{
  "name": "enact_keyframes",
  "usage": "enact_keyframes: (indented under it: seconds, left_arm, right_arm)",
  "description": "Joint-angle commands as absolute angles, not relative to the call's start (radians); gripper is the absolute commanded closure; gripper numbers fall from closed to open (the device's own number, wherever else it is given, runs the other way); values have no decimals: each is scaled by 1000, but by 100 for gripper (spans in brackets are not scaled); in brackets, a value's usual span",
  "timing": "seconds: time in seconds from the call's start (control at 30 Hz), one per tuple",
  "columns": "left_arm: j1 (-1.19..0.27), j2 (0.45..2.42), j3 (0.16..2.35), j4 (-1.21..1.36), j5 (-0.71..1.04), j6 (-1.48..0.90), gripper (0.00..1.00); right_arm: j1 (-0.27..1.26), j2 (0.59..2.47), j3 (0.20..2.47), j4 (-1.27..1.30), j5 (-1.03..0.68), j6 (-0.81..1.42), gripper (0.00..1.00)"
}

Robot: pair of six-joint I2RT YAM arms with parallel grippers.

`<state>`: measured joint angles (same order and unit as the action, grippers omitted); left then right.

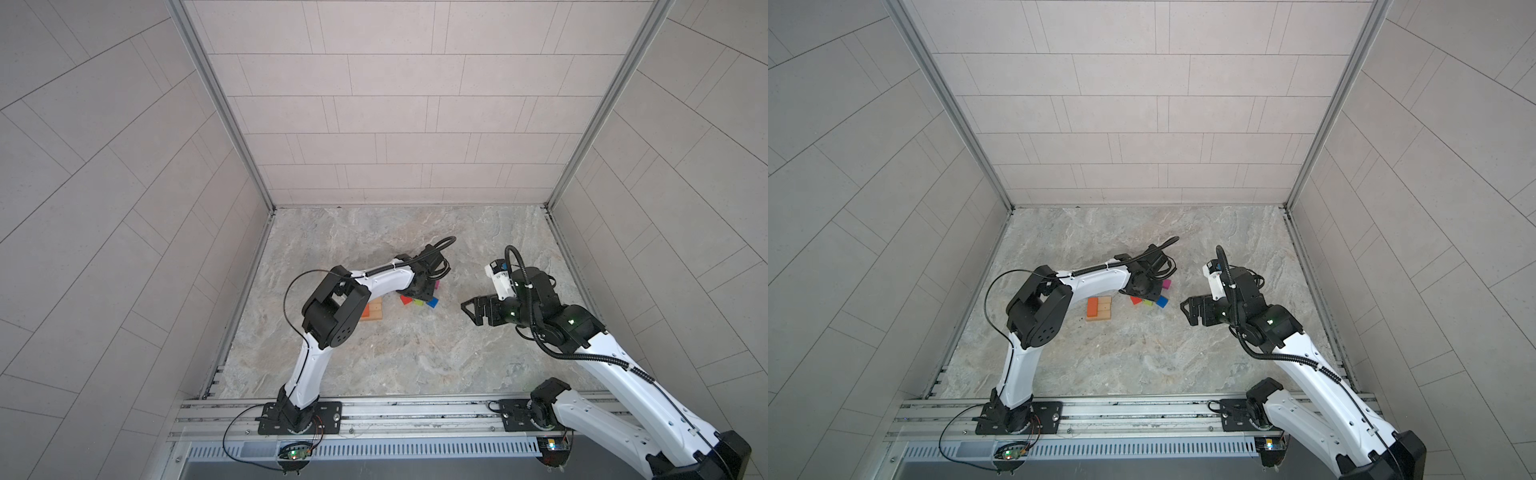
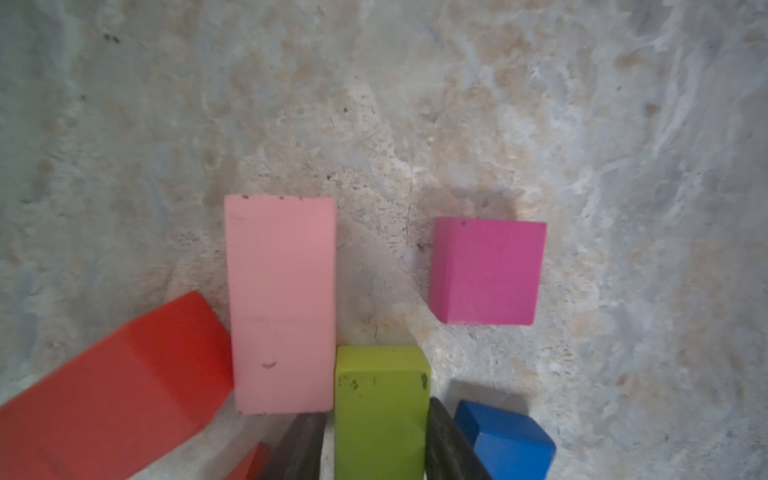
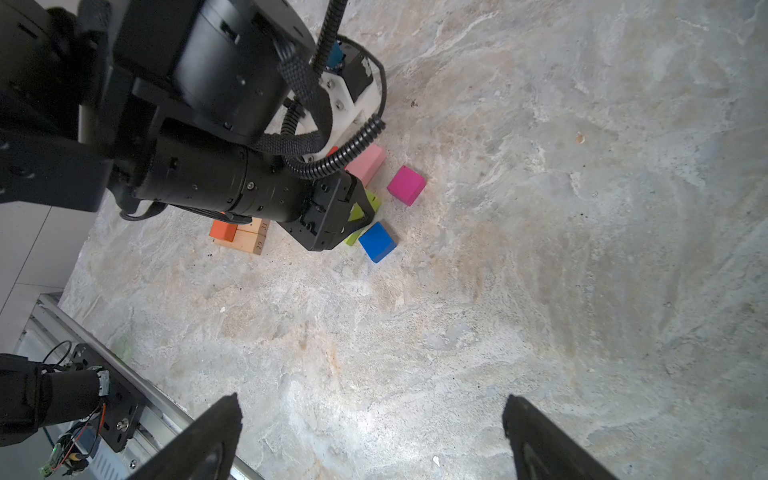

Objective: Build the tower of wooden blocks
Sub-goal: 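Lower the left gripper onto the lime green block and close on it, then carry the lime green block above the stack beside the orange block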

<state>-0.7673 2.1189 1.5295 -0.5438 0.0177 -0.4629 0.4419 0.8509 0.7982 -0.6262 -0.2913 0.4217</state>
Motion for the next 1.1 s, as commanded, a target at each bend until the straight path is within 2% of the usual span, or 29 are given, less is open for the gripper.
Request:
enact_keyframes:
  seconds: [0.0, 0.2, 0.73, 1.07]
  left_arm:
    - [-773, 2119, 1543, -576, 4, -466, 60]
    - [-774, 2083, 1545, -585, 7, -472, 68]
    - [-772, 1908, 1503, -667, -12, -540, 72]
    - [-735, 1783, 1363, -704, -46, -614, 74]
  right_arm:
    - [437, 840, 805, -636, -281, 413, 1]
    - [439, 841, 805, -632, -283, 416, 1]
    - [438, 842, 786, -604, -301, 431, 1]
    - [439, 864, 778, -563, -324, 447, 1]
